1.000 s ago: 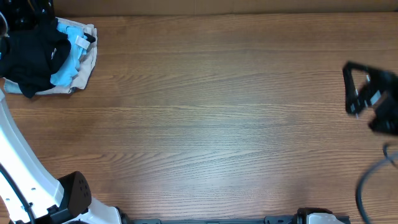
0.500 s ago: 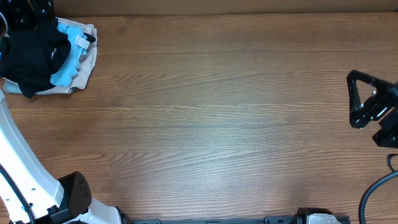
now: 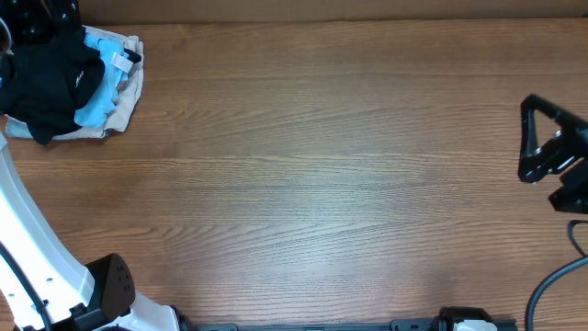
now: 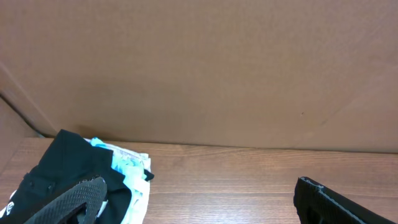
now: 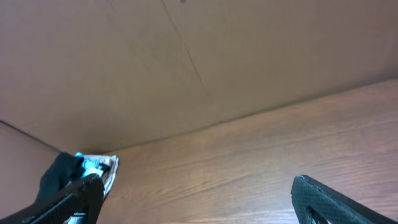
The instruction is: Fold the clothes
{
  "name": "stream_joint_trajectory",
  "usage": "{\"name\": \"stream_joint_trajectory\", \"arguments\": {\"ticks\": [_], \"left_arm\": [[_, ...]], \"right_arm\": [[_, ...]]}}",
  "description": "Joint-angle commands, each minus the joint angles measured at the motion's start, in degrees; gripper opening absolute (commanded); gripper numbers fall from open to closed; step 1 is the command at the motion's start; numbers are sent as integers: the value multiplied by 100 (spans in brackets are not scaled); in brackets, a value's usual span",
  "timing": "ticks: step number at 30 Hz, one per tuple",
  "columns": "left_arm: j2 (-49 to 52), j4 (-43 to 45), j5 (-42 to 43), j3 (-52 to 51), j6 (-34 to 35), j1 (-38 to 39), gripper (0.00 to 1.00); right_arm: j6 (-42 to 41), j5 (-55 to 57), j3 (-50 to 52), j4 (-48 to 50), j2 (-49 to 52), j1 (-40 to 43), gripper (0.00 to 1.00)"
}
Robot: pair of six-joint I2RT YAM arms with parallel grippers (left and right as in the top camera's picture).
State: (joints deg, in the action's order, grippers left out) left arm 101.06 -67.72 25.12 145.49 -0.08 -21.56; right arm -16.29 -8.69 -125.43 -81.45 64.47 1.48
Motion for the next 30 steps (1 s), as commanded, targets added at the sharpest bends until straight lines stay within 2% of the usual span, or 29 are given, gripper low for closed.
{"name": "stream_joint_trajectory", "arguments": {"ticks": [1, 10, 15, 25, 30], "left_arm": [[-2, 22, 85, -15, 50, 22, 100], [-2, 22, 85, -15, 50, 22, 100], [-2, 22, 85, -15, 50, 22, 100], [-2, 22, 83, -15, 50, 22, 99], [-2, 22, 85, -15, 50, 22, 100]], "right_arm": [[0, 48, 946, 463, -490, 15, 100], [-74, 46, 3600, 2262, -1725, 13, 100], [-522, 44, 5217, 3609, -2439, -48, 100], [-514, 31, 8902, 6343, -4107, -417, 100], [-494, 678, 10222, 7243, -4889, -531, 100]]}}
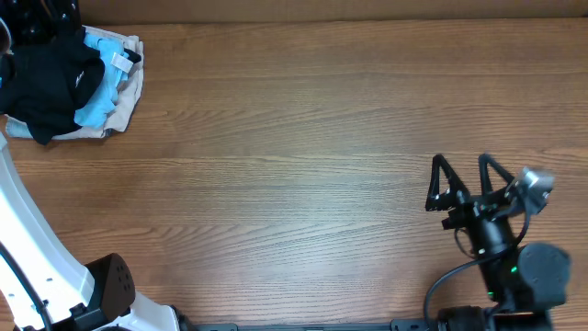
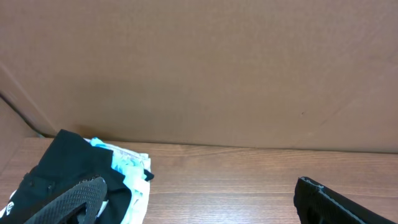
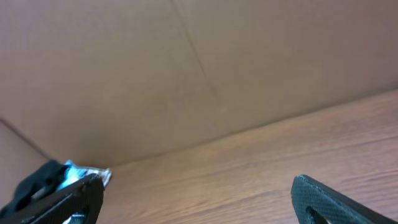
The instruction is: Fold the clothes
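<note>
A pile of clothes (image 1: pixel 69 87) lies at the table's far left corner: a black garment on top, light blue and beige pieces under it. The left wrist view shows the same pile of clothes (image 2: pixel 81 174) just ahead of my left gripper (image 2: pixel 199 202), which is open and empty with one finger (image 2: pixel 74 202) in front of the black cloth. My right gripper (image 1: pixel 459 179) stands open and empty over bare wood at the near right, far from the pile. In the right wrist view the pile (image 3: pixel 56 177) is a small patch far off.
A brown cardboard wall (image 2: pixel 199 74) runs along the far edge of the wooden table (image 1: pixel 294 156). The left arm's white link (image 1: pixel 28 239) crosses the near left corner. The right arm's base and cable (image 1: pixel 524 276) sit at the near right edge.
My right gripper was at the right edge of the table, mid-depth; now it is nearer the front and further left, fingers pointing across the table. The left gripper and the clothes have not moved.
</note>
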{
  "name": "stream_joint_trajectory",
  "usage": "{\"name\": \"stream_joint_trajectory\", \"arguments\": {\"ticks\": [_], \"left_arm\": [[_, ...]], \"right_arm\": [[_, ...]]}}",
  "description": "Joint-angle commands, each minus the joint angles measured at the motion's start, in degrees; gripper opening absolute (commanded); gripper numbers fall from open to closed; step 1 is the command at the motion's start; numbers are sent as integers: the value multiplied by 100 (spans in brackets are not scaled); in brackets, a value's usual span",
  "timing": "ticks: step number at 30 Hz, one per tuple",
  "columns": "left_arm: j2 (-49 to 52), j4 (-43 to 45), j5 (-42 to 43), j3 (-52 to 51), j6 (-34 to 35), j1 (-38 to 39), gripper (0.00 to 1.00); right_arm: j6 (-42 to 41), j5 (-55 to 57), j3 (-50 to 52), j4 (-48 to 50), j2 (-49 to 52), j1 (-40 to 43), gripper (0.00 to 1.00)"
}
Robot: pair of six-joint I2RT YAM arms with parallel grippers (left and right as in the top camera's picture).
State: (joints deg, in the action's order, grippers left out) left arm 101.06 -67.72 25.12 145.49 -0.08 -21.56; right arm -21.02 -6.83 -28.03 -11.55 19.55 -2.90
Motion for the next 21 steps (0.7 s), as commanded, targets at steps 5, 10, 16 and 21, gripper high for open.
{"name": "stream_joint_trajectory", "arguments": {"ticks": [5, 10, 16, 21], "left_arm": [[-2, 22, 85, -15, 50, 22, 100], [-2, 22, 83, -15, 50, 22, 100], [-2, 22, 83, -15, 50, 22, 100], [-2, 20, 85, -15, 50, 22, 100]], "right_arm": [[-4, 1091, 1488, 691, -1178, -350, 100], [505, 942, 2057, 717, -1635, -461, 100], [953, 662, 2516, 691, -1923, -461, 100], [1082, 675, 2754, 680, -1939, -461, 100]]}}
